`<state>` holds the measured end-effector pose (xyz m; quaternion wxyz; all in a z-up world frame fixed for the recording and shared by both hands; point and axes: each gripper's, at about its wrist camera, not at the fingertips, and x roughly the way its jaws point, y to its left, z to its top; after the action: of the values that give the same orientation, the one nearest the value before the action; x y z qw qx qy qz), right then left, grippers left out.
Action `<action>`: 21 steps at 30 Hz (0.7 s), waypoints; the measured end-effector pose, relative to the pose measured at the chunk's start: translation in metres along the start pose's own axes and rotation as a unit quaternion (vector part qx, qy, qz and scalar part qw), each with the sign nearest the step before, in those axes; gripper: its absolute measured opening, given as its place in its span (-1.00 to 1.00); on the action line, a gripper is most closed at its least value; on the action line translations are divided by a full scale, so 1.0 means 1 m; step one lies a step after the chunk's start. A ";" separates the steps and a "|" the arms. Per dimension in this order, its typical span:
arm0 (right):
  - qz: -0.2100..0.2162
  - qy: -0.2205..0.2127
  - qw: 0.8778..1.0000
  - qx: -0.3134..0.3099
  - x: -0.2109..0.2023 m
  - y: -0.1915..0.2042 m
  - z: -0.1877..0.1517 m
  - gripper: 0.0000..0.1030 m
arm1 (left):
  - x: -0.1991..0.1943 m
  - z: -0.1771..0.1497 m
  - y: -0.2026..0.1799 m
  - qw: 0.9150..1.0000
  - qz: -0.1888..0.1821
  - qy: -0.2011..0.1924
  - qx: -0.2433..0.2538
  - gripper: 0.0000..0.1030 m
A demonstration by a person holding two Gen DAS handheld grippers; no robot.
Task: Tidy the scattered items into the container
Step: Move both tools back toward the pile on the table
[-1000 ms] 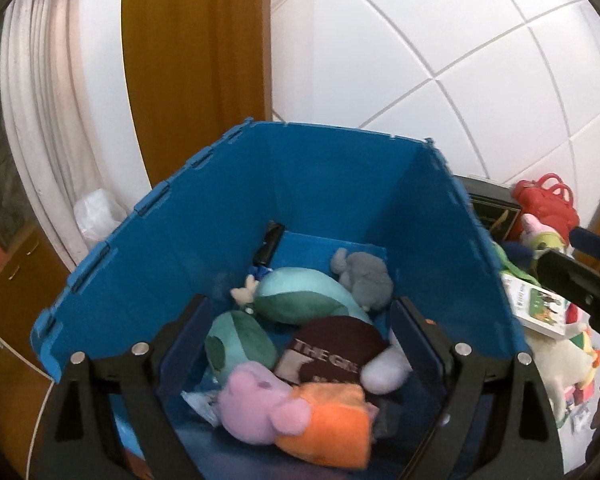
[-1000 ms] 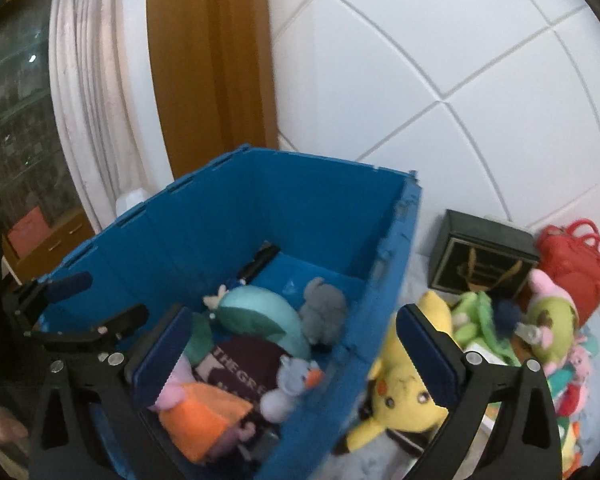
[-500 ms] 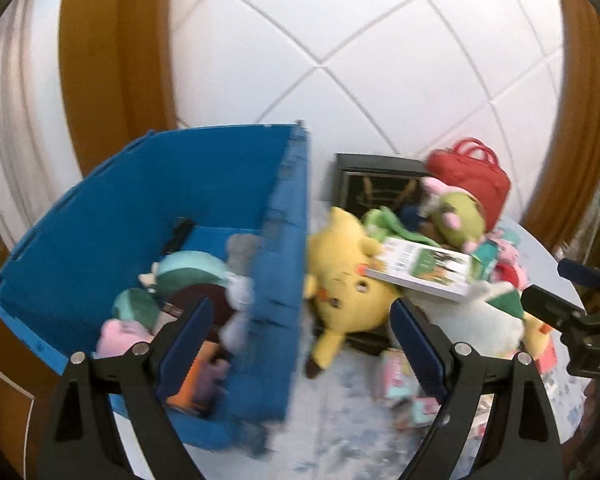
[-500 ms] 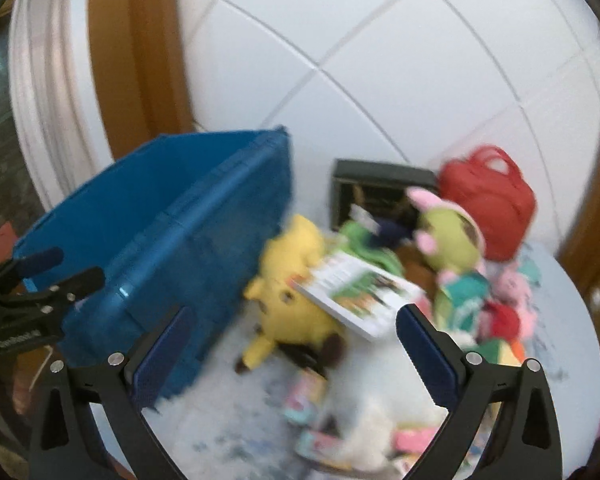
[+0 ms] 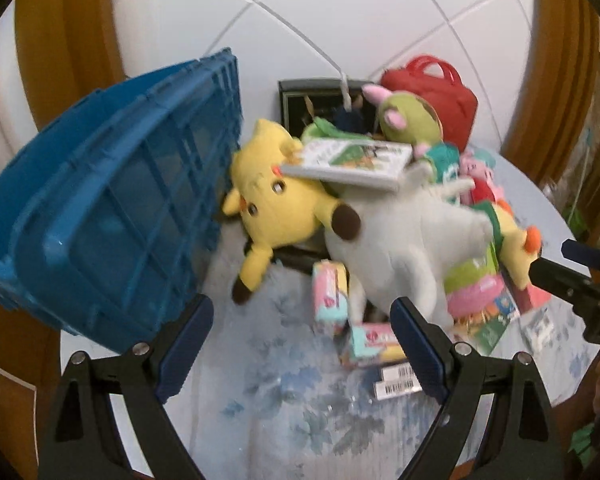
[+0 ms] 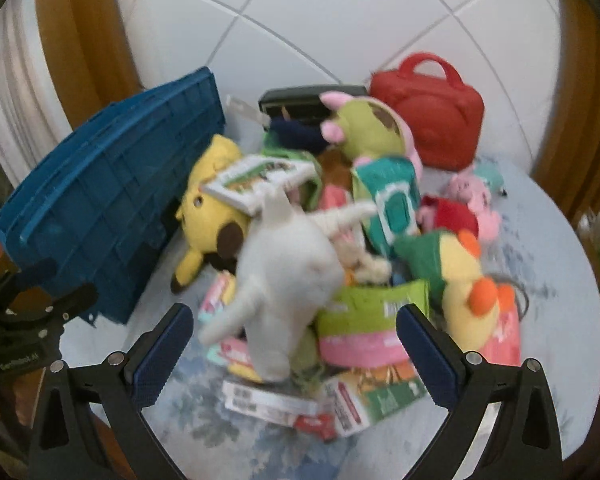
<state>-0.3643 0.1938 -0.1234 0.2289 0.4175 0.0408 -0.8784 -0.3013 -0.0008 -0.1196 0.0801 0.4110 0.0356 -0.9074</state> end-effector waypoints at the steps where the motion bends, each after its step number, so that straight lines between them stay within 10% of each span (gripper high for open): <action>1: -0.002 0.004 1.000 0.005 0.002 -0.003 -0.006 1.00 | 0.005 -0.004 -0.002 1.000 -0.005 0.004 0.003 0.77; 8: -0.017 0.057 0.998 0.029 0.028 -0.019 -0.059 0.96 | 0.038 -0.035 -0.002 0.998 -0.022 0.054 0.019 0.77; 15: -0.017 0.100 0.994 0.045 0.050 -0.026 -0.091 0.12 | 0.050 -0.056 -0.005 0.996 -0.021 0.074 0.036 0.77; 21: -0.006 0.112 0.993 0.025 0.057 -0.035 -0.092 0.12 | 0.053 -0.064 -0.010 0.997 0.001 0.083 0.001 0.77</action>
<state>-0.3452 0.2280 -0.2300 0.2074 0.5186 0.0467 -0.8282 -0.2908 0.0116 -0.2016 0.0778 0.4851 0.0408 -0.8700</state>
